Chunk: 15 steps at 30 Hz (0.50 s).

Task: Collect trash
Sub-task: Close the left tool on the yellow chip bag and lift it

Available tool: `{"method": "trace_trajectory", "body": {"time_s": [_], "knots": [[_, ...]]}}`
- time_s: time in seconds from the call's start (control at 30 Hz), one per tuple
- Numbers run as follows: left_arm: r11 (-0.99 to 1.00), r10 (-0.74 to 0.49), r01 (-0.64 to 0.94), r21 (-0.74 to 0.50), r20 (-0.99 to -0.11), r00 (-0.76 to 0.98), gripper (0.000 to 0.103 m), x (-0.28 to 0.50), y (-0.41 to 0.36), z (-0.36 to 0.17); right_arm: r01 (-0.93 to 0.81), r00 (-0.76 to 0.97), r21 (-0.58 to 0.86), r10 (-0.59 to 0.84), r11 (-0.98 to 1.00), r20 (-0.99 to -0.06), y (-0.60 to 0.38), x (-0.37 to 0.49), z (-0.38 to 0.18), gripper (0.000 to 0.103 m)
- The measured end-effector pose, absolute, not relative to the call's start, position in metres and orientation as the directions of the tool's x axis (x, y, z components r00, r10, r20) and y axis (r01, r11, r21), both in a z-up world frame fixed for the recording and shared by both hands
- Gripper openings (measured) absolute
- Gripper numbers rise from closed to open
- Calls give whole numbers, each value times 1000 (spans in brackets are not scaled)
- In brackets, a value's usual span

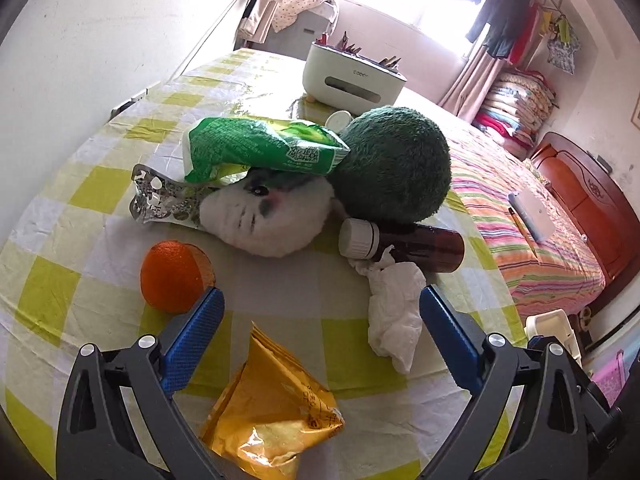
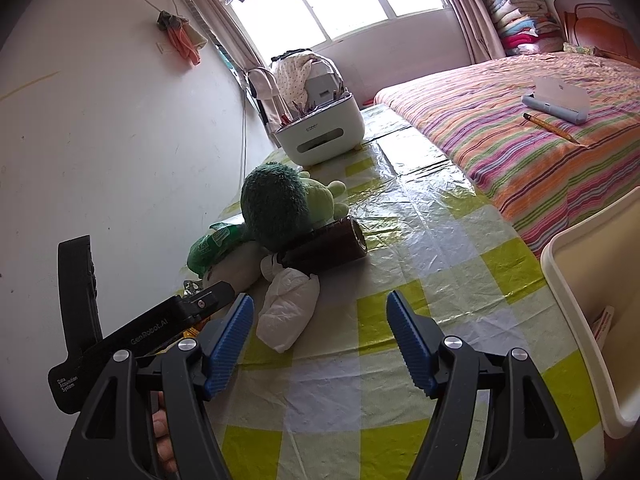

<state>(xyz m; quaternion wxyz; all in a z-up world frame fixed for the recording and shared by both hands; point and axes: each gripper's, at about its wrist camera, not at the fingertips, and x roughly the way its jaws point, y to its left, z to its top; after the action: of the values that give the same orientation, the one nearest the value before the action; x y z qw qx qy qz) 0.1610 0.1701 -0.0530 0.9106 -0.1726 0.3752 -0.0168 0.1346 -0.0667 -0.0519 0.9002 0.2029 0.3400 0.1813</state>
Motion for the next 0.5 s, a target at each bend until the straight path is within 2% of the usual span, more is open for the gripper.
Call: {"method": "trace_trajectory", "body": {"time_s": [0.03, 0.07, 0.1, 0.13, 0.17, 0.2, 0.37, 0.5], "knots": [[936, -173, -101, -336, -692, 701, 70, 163, 173, -57, -187, 700, 490, 465, 852, -542, -66, 135, -52, 67], [933, -192, -100, -345, -715, 672, 36, 167, 175, -64, -185, 696, 493, 468, 850, -545, -66, 136, -53, 67], [926, -219, -101, -364, -737, 640, 25, 170, 178, -72, -183, 692, 495, 469, 849, -549, -65, 137, -55, 67], [921, -222, -102, -376, -723, 654, 23, 168, 181, -72, -182, 687, 496, 471, 849, -554, -63, 139, -56, 67], [922, -216, -109, -372, -727, 652, 15, 167, 183, -72, -182, 678, 499, 476, 847, -561, -61, 141, -58, 67], [917, -226, -109, -383, -727, 648, 13, 166, 186, -73, -183, 669, 503, 482, 845, -566, -58, 143, -60, 67], [909, -212, -124, -397, -697, 685, 5, 154, 195, -64, -193, 630, 498, 496, 845, -598, -41, 152, -69, 67], [916, -180, -126, -380, -672, 718, 5, 140, 200, -50, -220, 588, 492, 517, 842, -622, -23, 160, -75, 67]]}}
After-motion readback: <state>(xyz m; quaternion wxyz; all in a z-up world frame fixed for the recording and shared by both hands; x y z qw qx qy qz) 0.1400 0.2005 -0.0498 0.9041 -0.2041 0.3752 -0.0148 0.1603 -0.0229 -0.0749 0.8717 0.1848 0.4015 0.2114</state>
